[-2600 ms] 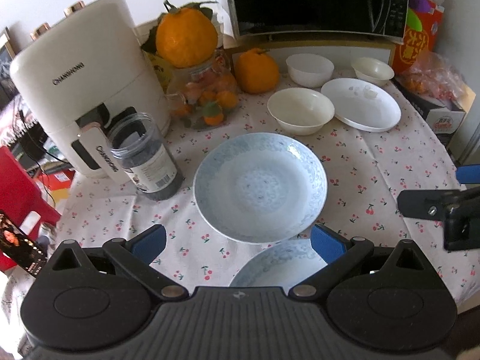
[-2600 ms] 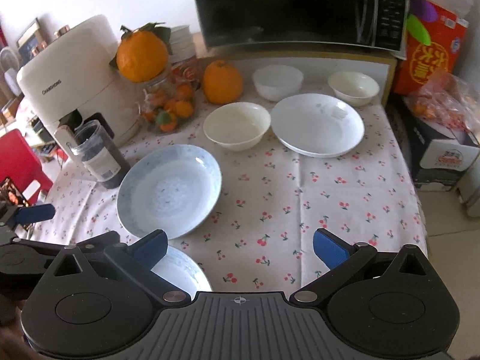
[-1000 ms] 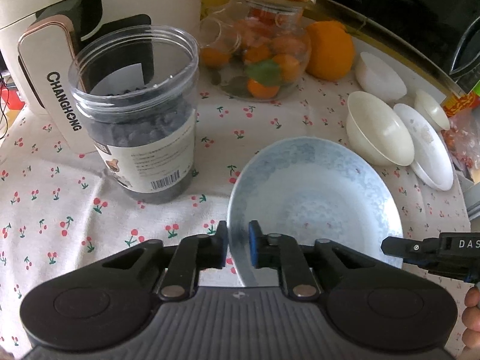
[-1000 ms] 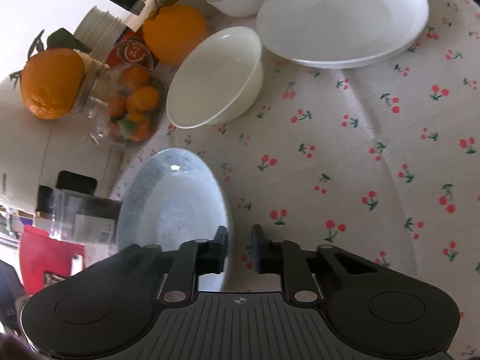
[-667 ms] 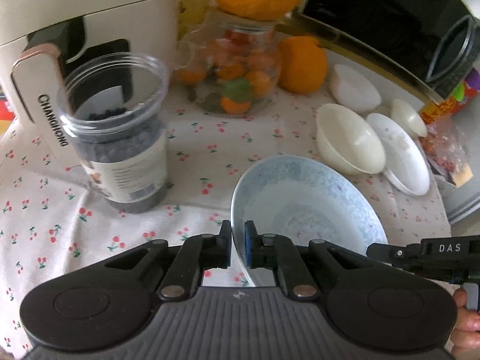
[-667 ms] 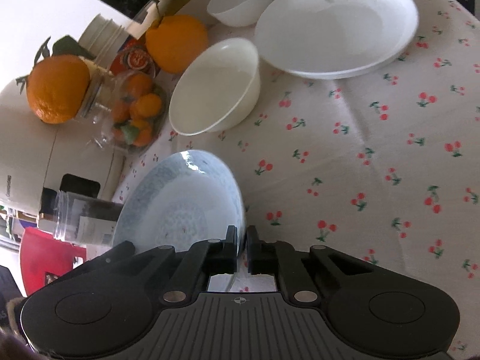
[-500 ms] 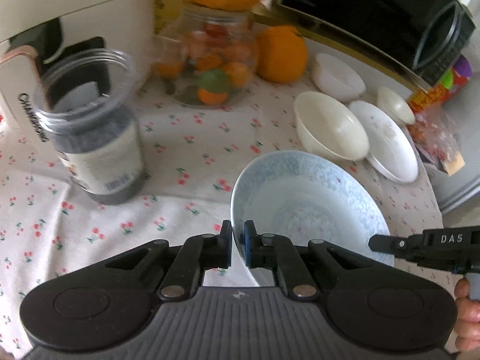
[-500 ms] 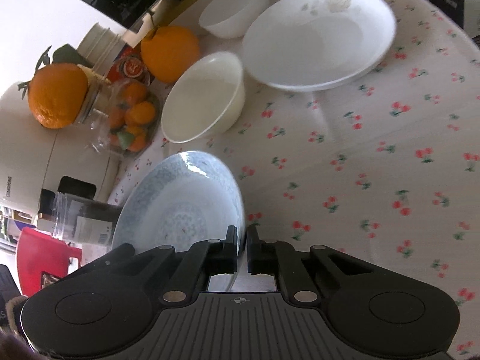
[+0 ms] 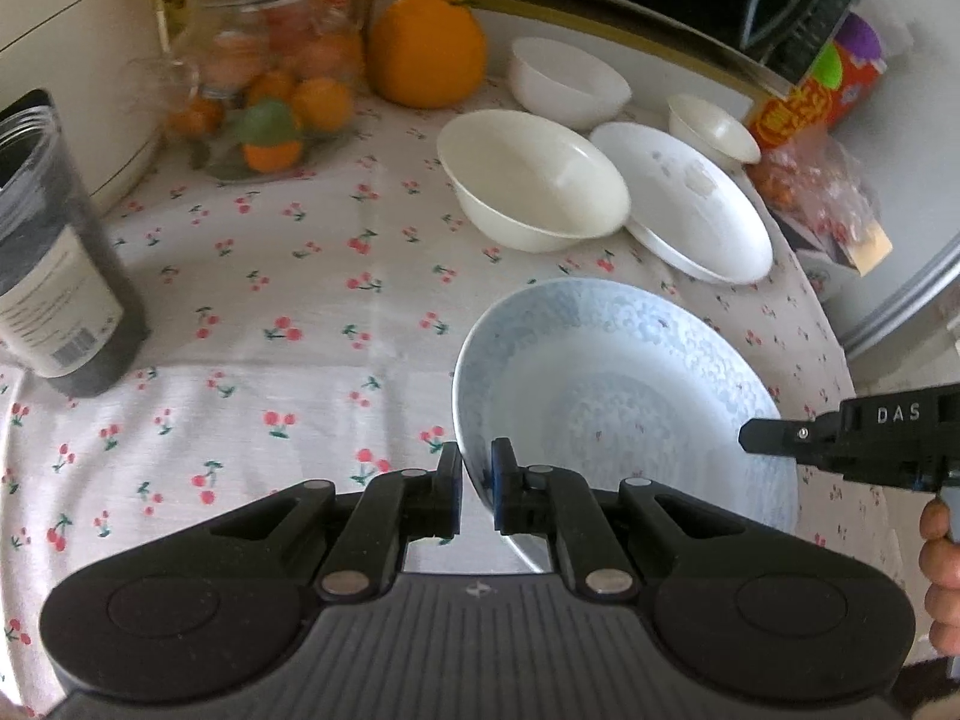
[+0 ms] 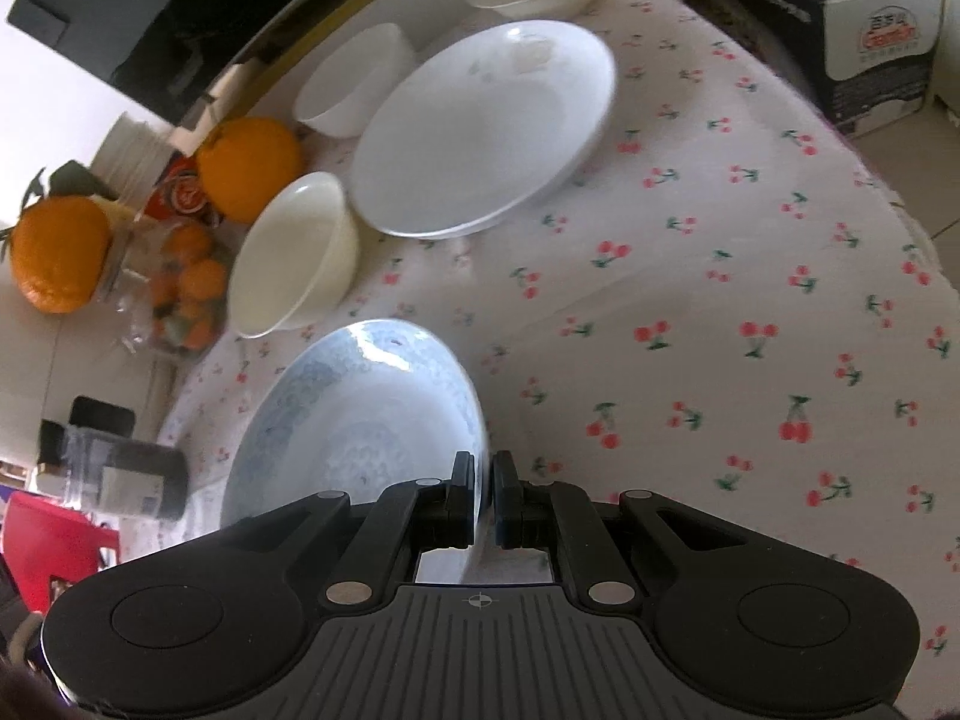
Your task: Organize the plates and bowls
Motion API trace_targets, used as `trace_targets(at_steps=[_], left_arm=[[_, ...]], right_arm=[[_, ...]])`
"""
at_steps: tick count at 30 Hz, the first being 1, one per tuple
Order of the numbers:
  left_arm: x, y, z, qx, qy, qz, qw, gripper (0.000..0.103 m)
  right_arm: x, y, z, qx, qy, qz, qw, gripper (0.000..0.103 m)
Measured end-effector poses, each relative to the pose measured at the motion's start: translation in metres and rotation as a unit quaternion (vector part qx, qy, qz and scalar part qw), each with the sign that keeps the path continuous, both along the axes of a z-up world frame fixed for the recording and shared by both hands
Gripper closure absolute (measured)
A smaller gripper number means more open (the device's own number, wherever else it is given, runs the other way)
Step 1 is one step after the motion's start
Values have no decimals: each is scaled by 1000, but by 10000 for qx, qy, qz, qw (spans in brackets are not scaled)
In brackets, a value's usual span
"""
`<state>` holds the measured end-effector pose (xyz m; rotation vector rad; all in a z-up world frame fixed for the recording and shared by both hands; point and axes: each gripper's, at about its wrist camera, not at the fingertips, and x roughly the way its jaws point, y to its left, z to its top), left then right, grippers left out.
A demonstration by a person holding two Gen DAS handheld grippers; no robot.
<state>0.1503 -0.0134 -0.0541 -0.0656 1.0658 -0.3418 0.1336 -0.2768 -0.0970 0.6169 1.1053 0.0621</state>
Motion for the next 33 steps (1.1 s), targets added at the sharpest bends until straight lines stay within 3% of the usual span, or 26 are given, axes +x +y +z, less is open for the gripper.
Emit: trace_targets(at_steps=[7,17,20,22,25,27,28,33], left_arm=[[2,-4,-9,170,140,-65,9997,94],[-1,-6,-9,239,-30,-124,9996,93],[-1,-4,-7,218,-50,-88,9997,80],[-2,-2,-4,183,-75,-54,9998,74],[-4,4,2,60,-125,-44,9999,59],[-7,9,7,-10,-178,-42,9998,43],[-9,11,8,-35,-203,-50,9998,40],[-21,21,17,-116,-368,-110,9992,15]], right_arm=[[1,-1,-9,-36,125,24,9999,95],[2,-3,-9,14,140,31,9999,93],[2,-3,-5,-14,106,42,9999,92],[0,-7,-3,96,134,-22,9999,85],[-5,-13,1,235,104,-93,9996,67],[-9,-14,6,240,37,-77,9997,41],[-11,-14,9,232,-14,-55,9997,35],[-20,-9,22,148,-263,267,9992,20]])
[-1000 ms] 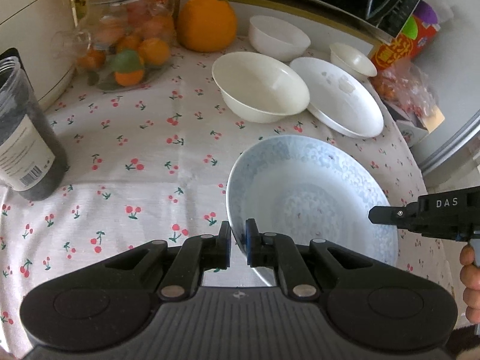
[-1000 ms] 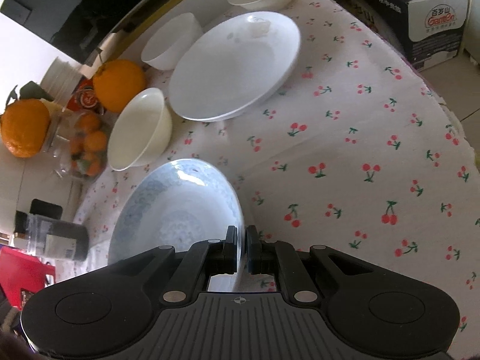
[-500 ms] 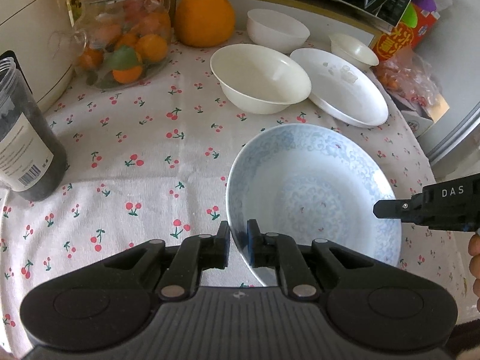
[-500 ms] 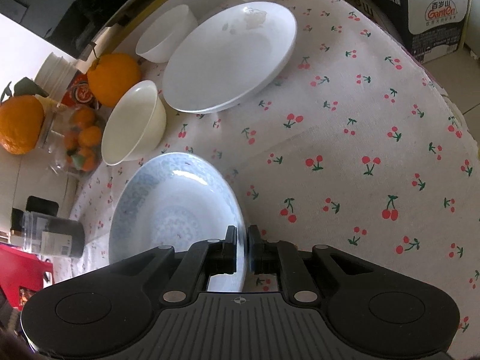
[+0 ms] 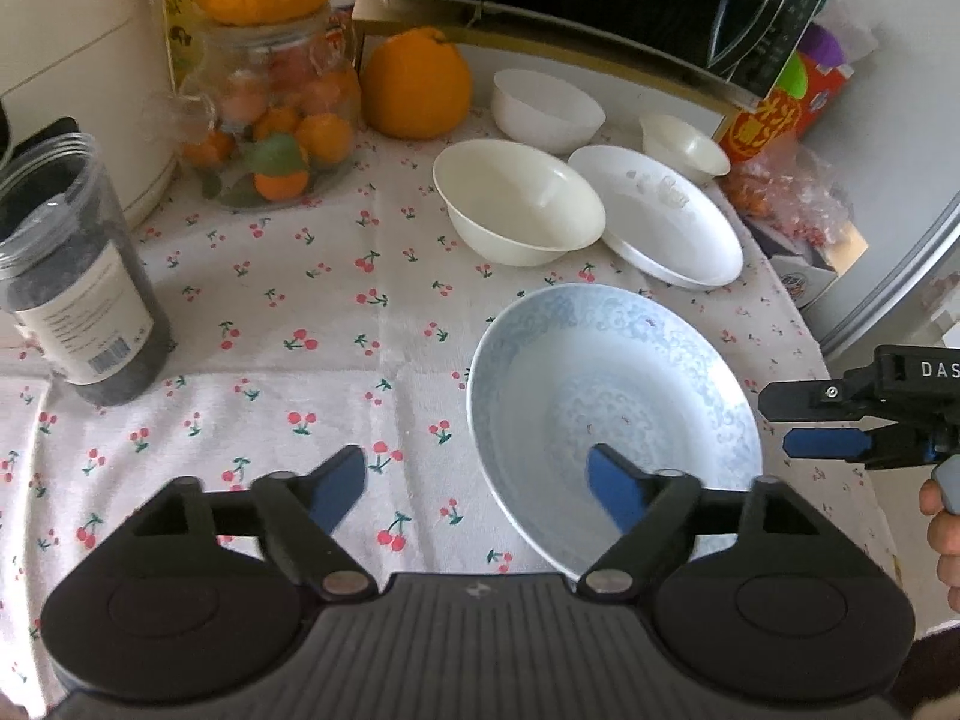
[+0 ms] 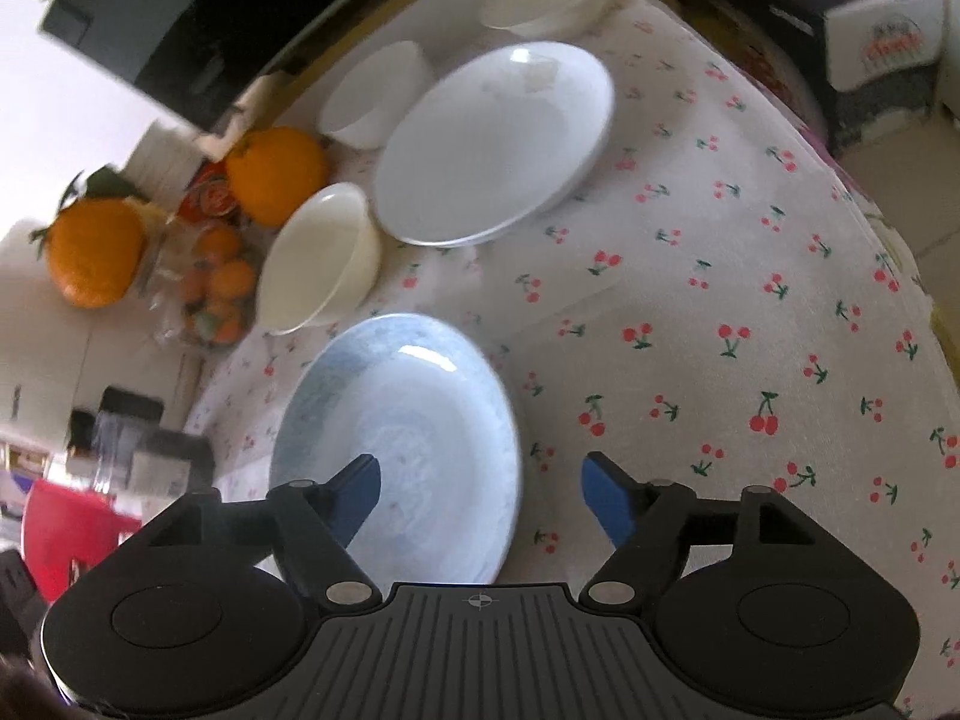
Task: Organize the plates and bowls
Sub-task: 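Reposition both grippers on the blue-patterned plate rim and close them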
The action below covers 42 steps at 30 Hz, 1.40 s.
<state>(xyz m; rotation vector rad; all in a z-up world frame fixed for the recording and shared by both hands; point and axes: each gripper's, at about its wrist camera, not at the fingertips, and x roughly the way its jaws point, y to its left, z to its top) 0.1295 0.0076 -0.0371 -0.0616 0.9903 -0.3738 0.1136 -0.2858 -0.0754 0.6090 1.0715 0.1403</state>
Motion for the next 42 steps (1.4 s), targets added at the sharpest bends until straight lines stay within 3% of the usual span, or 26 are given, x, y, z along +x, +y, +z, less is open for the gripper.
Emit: trace_targets(at_steps=[3,6,16,26,31,42], left_arm=[[-8,9,3,-57,-83,40,9999,5],[-16,20,2,-92,-72,100,9999,3],[-47,52,-3,-90,-26,233,9997,2],[-77,62,-8,5,-104,-181,9998,2],[-86,64,-10,-18,-39,-338,9994,7],[-97,61,-21,-13,364,-564,9977,37]], right_arm=[[-8,5,4,-111,-124,151,9997,17],[-15,12,5,-218,-190,334,9990,17],[-47,35,2,-335,-282,973,9943,17],[-79,66,-11,-549,-255,1688,9838,16],[-91,82,-14,-608,-267,2004,9775,16],[-100,103,-24,-668,-134,2374,9690,17]])
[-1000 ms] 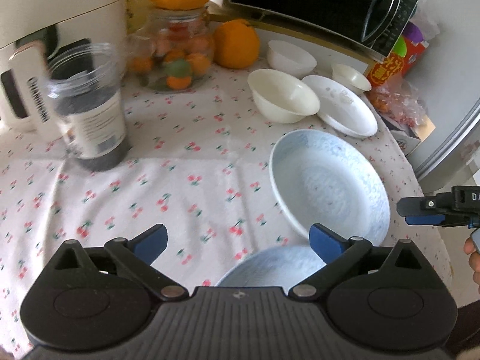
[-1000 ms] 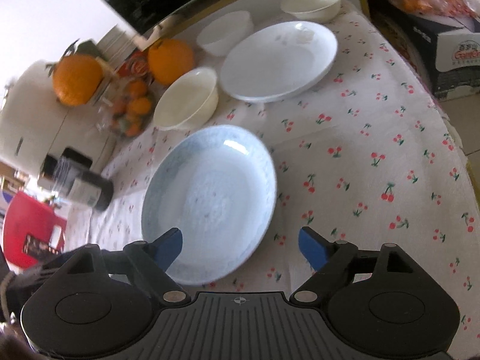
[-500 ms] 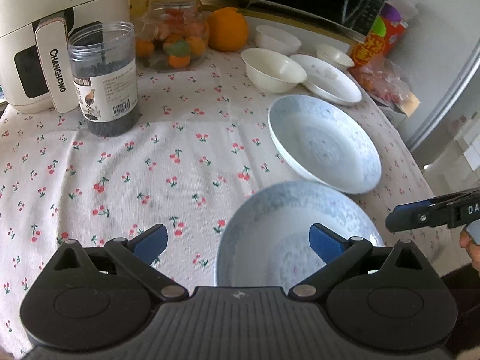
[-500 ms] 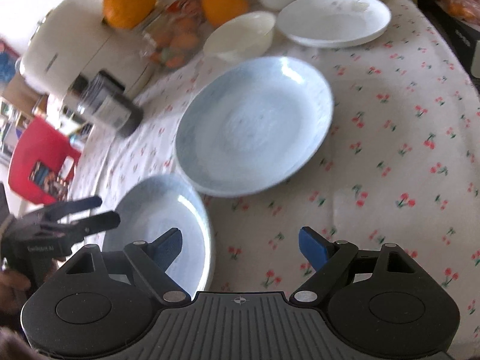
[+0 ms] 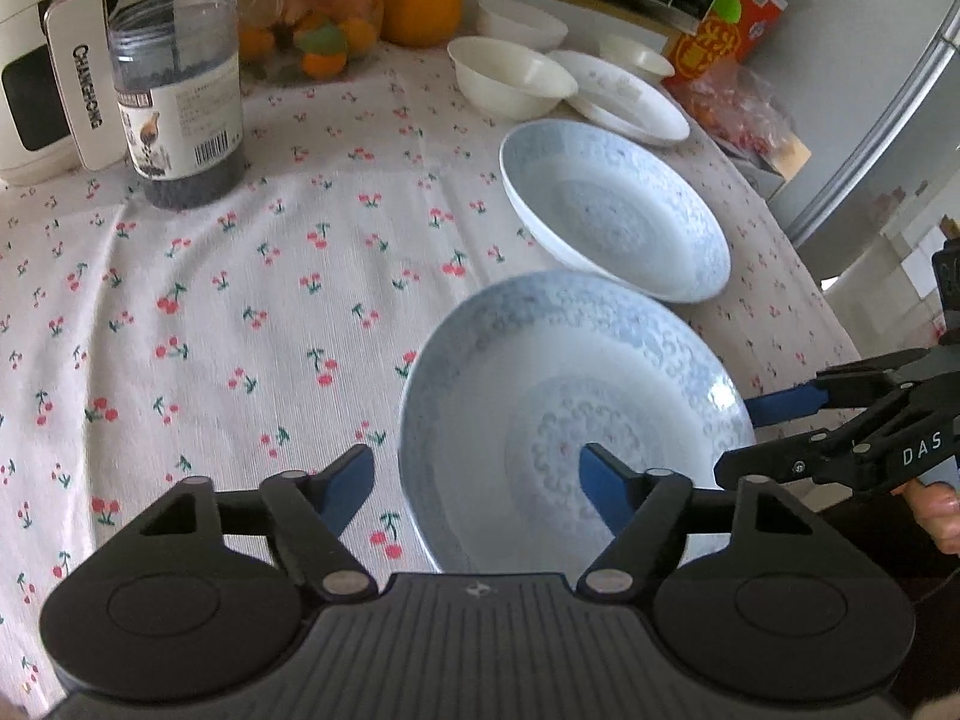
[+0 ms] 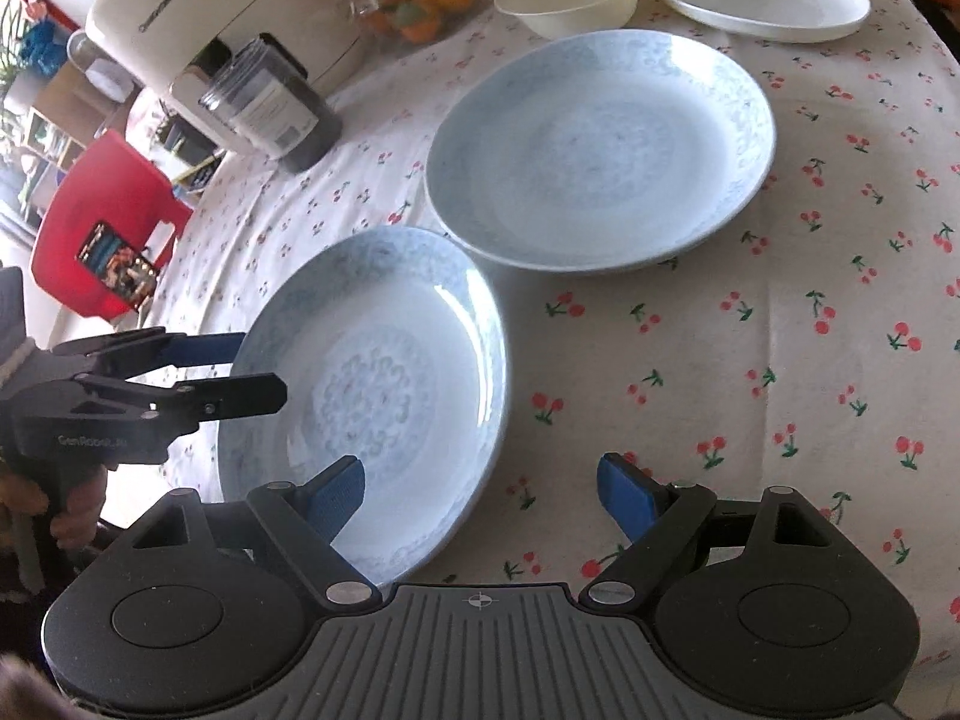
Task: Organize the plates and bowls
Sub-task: 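Reposition both grippers on the blue-patterned plate rim and close them, then carry the blue-patterned plate onto the other blue-patterned plate with both grippers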
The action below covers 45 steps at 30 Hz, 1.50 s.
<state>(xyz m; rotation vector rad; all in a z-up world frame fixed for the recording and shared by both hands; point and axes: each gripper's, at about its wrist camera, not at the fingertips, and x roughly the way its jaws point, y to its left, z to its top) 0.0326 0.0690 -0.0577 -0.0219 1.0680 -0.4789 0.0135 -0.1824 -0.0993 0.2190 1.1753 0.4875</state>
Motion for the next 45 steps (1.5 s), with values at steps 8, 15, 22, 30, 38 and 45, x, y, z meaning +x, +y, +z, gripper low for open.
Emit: trace_targets(at_steps=[8,15,22,30,38,45], left_arm=[[-5,-5,-2,148,72,-32,9999,58],[-5,-4,-1,378,-7,48,9993,72],[-6,-3,-1,564,-114,127,9983,84],[-3,0,6,498,-268,299,9980,85],[8,2,21,238,-441,527,9974,86],[23,-10,28,134,-476,588,9970,85]], right_arm=[[-2,3,1,-56,-54,7,10000,36],[-2,8,-2,-16,29,154,9999,78],[-3,10,0,-132,-25,166,9998,84],[1,7,11,19,-81,88,9999,85],[15,-2,31,201,-297,-138,9993,85],[28,-15,40,291,-429,-444,9977,85]])
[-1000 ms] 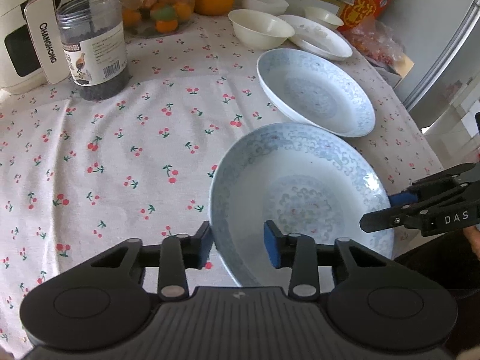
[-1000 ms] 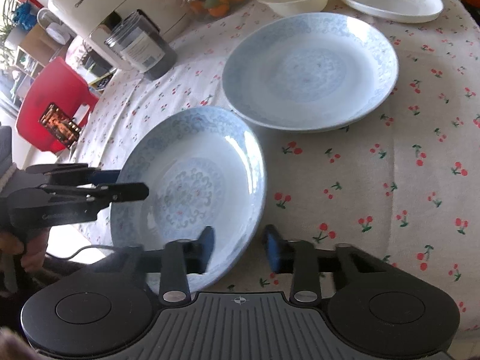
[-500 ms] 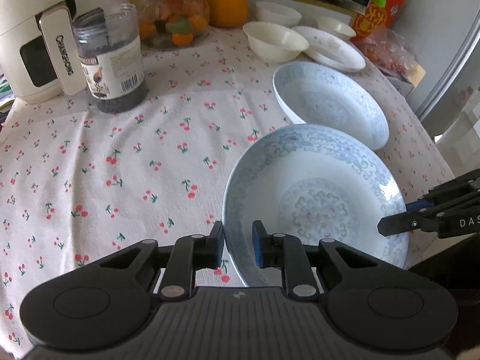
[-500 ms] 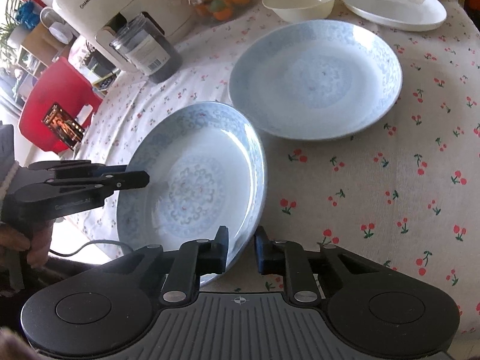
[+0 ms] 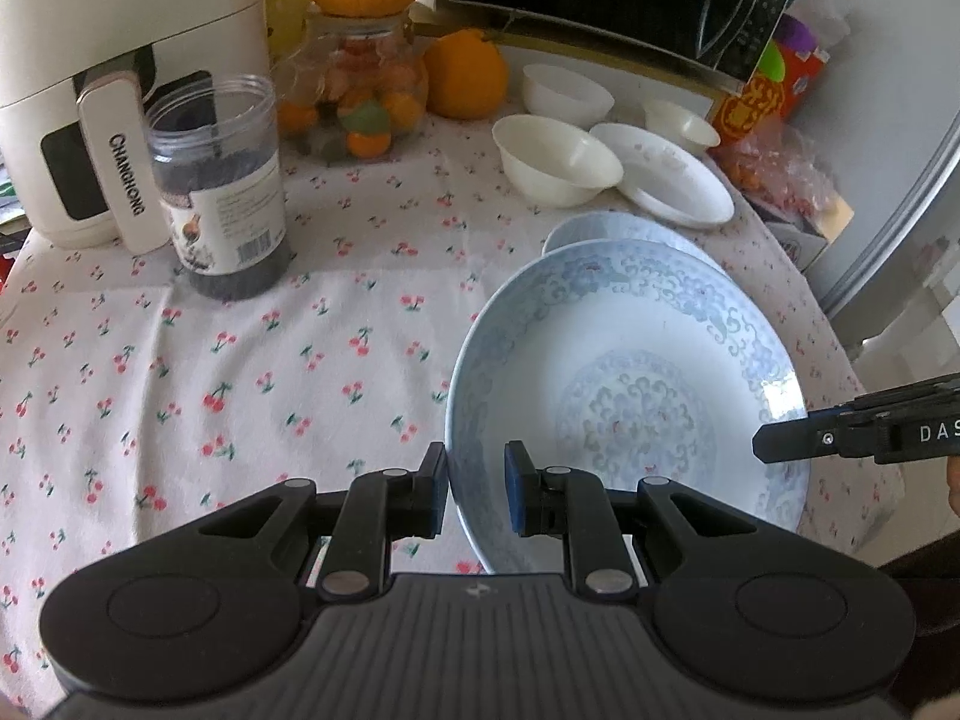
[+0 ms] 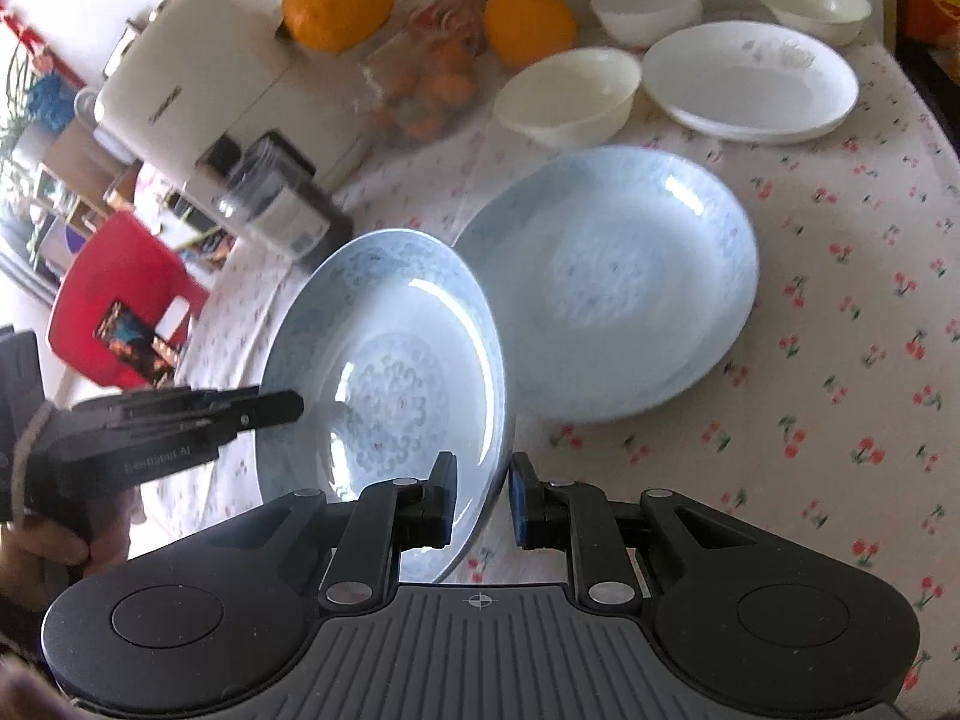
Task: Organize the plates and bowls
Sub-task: 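Carry the blue-patterned plate onto the other blue-patterned plate with both grippers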
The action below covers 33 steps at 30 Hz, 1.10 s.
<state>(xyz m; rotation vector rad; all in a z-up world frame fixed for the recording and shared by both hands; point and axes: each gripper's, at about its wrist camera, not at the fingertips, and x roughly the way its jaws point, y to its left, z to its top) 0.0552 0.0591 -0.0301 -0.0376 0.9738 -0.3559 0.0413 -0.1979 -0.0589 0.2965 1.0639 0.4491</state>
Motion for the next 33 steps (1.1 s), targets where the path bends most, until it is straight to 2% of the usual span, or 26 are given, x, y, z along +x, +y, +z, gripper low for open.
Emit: trace_targets(at_steps=[8,16,26,33], left_arm=[[22,-23,5,-124,-9,-11,9999,85],[40,-51,-1,-63,53,-76,9999,85],[54,-77,-9,230,65,-99,9997,85],[56,-89,-12,638,-76,-111,9979,87]], right_arm=[[23,-26,5,96,5,-486,9988,85],[46,-51,0,33,72,-959,9954,84],[63,-67,-8,-91,120,-1329,9910,84],[72,-60,-15,-403,89,-1408,9892,84]])
